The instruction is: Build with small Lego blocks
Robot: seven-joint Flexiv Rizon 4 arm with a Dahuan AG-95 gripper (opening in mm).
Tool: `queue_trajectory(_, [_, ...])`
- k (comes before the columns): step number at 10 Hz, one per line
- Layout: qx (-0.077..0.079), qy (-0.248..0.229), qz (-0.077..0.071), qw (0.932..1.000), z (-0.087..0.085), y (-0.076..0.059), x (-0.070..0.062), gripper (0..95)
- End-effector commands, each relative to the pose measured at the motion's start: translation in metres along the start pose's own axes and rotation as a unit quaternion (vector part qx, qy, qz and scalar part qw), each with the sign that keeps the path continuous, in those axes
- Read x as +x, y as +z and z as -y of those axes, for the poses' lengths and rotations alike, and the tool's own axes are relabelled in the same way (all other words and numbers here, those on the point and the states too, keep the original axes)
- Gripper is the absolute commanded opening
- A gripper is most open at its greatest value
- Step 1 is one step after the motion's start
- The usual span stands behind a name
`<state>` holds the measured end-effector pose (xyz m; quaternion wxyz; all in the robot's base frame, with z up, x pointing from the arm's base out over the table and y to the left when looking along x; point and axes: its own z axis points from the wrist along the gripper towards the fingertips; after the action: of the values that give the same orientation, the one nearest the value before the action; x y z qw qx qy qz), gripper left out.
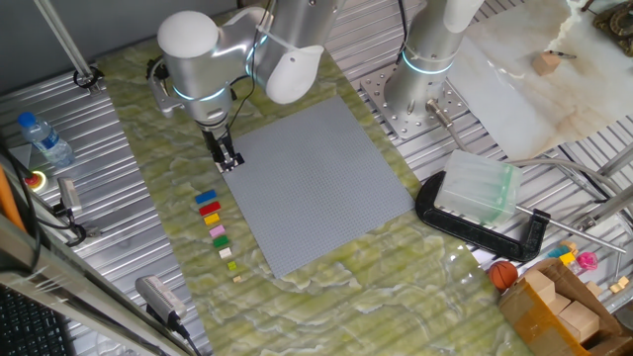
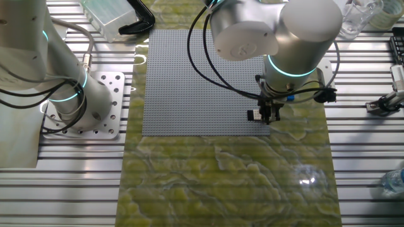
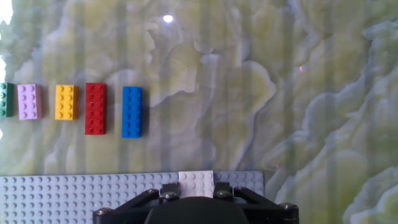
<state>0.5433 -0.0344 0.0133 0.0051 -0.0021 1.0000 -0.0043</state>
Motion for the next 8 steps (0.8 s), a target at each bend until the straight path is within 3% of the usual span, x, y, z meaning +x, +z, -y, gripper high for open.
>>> queue_trajectory(1, [0.002, 0.002, -0.001, 1.0000, 0.0000, 0.0012, 0.0002, 0.0])
queue_trajectory(8, [-0.001, 0.008, -0.002, 1.0000, 0.0022, 0.0032, 0.0027, 0.0])
